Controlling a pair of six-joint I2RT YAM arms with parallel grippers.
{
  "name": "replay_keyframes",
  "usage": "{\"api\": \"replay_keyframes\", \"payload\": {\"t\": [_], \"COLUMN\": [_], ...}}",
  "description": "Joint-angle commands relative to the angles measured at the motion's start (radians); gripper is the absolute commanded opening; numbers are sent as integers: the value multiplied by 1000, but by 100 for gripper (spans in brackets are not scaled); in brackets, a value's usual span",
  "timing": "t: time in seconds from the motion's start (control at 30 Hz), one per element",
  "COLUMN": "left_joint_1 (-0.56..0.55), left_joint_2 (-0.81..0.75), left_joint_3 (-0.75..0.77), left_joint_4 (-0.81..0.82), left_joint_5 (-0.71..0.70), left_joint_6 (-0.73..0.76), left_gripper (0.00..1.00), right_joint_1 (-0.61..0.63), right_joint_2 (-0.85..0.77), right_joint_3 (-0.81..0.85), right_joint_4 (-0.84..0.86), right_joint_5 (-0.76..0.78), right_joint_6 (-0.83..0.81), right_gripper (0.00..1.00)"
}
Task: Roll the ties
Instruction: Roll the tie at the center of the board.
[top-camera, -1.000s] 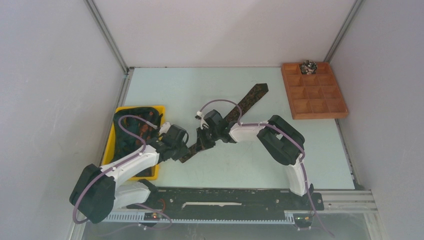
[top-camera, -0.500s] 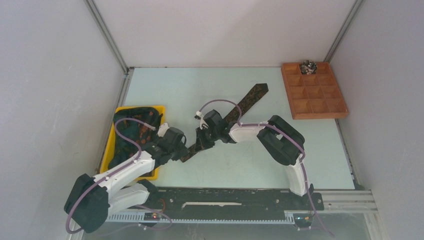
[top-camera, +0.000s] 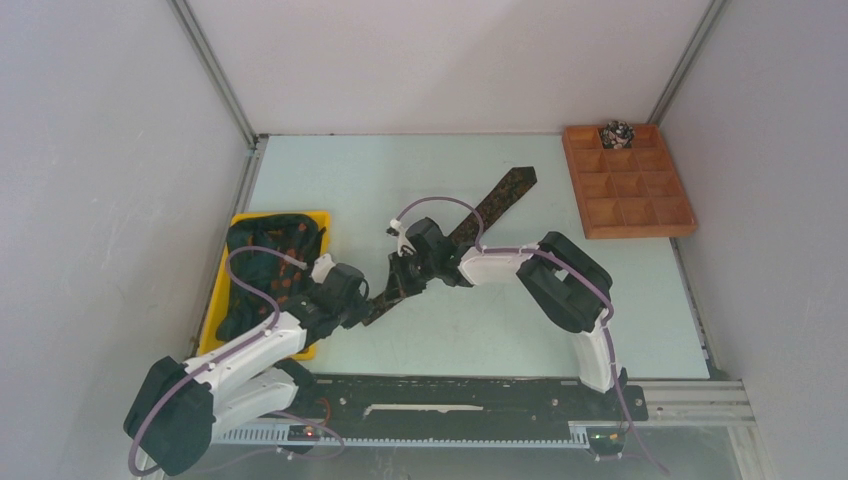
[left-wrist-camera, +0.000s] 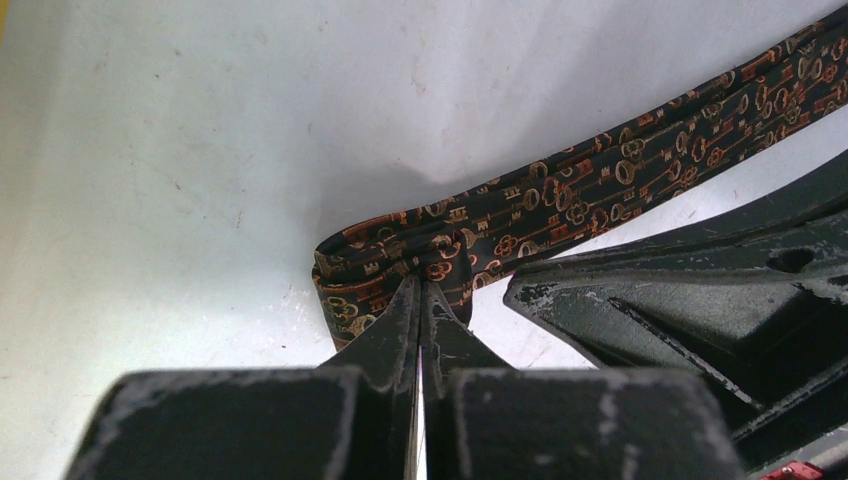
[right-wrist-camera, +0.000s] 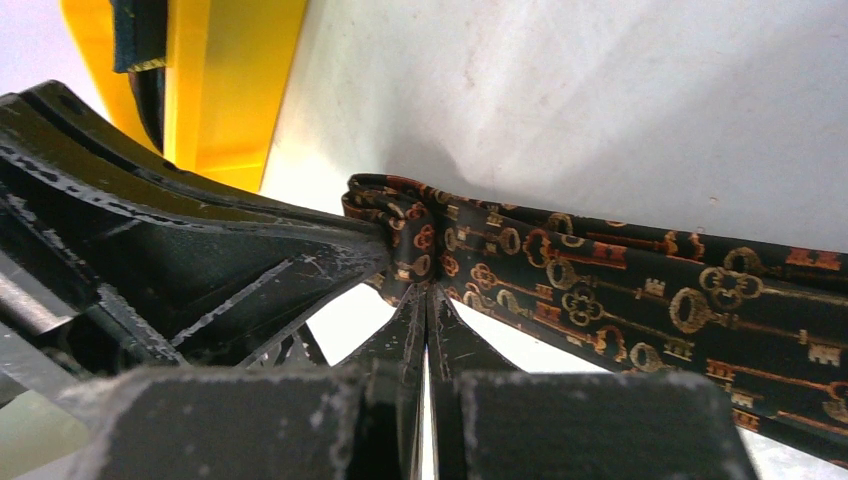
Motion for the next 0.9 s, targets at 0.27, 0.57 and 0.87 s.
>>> {"api": "replay_keyframes", "payload": {"t": [0.27,0.57,0.87], "left_joint_1": [-7,-7,-7], "left_joint_2": [-75,-100,-161], "left_joint_3": [-46,-54,-60], "left_joint_4": [35,36,7], "left_joint_5": [-38,-43,-21], "left_joint_6": [-14,-9,24], "left_gripper": [0,0,10], "right_joint_1": [37,40,36], "right_joint_2": [-20,47,61], "right_joint_3": [3,36,42], "right_joint_4": [118,107,85], "right_joint_5": [-27,-37,-18], "right_joint_6": [52,53,44], "right_gripper": [0,0,0]}}
